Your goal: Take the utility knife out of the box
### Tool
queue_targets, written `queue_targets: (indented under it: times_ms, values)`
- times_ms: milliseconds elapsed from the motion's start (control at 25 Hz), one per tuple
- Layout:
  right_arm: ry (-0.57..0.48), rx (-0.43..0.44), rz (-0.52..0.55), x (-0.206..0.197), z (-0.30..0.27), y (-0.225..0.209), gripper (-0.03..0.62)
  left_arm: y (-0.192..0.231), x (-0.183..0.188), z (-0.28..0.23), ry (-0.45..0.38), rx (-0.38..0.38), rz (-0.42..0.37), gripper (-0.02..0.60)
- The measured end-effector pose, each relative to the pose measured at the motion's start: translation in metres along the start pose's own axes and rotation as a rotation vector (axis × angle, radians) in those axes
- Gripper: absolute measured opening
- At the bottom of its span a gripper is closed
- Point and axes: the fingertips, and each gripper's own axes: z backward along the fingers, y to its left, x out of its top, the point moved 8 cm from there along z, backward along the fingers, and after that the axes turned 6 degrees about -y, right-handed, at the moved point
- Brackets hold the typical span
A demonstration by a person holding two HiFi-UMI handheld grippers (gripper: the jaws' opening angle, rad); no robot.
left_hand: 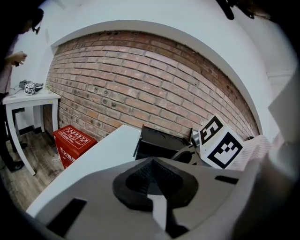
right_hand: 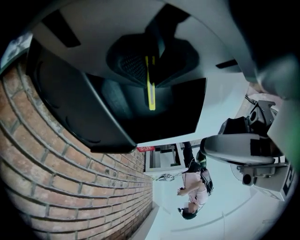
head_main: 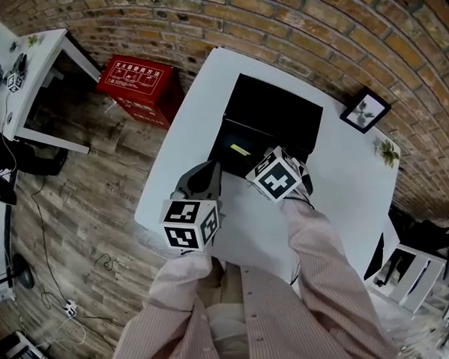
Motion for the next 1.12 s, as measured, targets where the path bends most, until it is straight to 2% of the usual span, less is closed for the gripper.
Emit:
queue_targets:
  times_ms: [280, 600, 1120]
  values:
    - [-0.119, -0.020, -0.016, 0.002, 0.021, 0.012, 0.055, -0.003, 0.004, 0.012, -0.039, -0.011, -0.024, -0.008]
    - [-0.275, -0.085, -0.057, 0.004, 0.050, 0.019, 0.055, -0.013, 0.010, 0.027, -0.073, -0.040, -0.056, -0.008]
    - [-0.547, -0.153, -0.134, 0.007, 0.099, 0.030, 0.055, -0.023, 0.037, 0.043, -0.139, -0.084, -0.121, -0.008]
